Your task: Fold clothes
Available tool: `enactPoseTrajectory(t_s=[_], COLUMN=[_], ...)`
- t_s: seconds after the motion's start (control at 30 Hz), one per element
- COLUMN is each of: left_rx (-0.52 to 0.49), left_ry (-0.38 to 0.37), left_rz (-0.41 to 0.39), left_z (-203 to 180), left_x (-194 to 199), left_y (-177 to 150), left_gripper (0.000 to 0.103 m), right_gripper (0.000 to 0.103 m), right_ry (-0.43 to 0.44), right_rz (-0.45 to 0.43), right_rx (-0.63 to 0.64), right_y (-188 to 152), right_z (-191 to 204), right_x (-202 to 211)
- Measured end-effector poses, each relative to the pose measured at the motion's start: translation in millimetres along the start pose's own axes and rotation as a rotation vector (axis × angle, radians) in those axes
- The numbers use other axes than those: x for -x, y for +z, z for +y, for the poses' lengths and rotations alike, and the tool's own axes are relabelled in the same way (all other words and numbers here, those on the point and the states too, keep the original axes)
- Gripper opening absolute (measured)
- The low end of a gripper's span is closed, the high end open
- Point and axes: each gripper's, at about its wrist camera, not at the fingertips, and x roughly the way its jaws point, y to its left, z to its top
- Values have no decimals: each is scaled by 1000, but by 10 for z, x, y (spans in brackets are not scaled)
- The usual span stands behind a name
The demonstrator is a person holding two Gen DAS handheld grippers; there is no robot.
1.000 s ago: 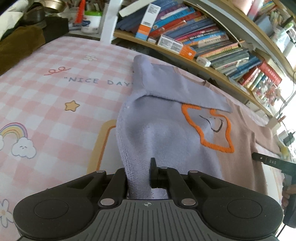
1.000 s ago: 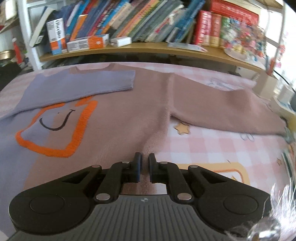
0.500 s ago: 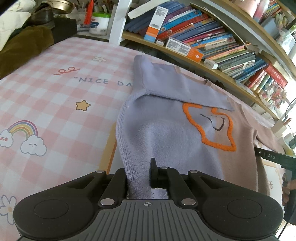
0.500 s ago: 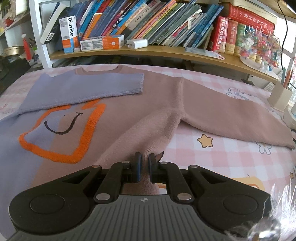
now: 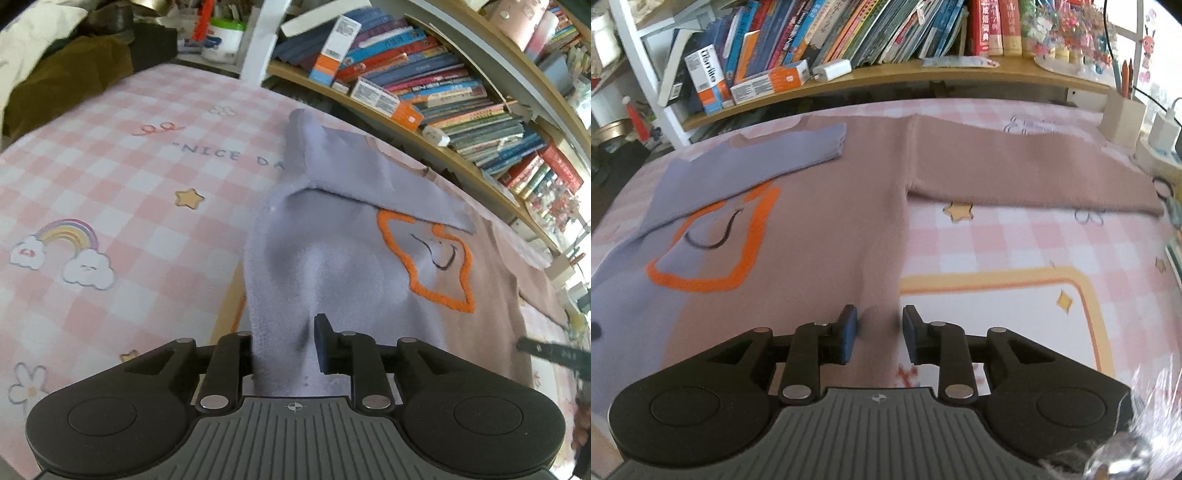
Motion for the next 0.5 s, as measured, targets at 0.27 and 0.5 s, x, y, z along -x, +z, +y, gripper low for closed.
enactPoseTrajectory(t_s=[0.27,0.5], left_rx=[-127,-372], left_ry=[221,92], left_rz=[-159,-167], left_z=[-86,-851], left_x=[402,117], left_y=[186,489], left_gripper=[28,28], right_gripper=[25,25], right_ry=[-19,-2], right_rz=[0,-12], right_rx=[107,137], right_y=[-242,-294], right_z=[84,146], right_x=[150,248])
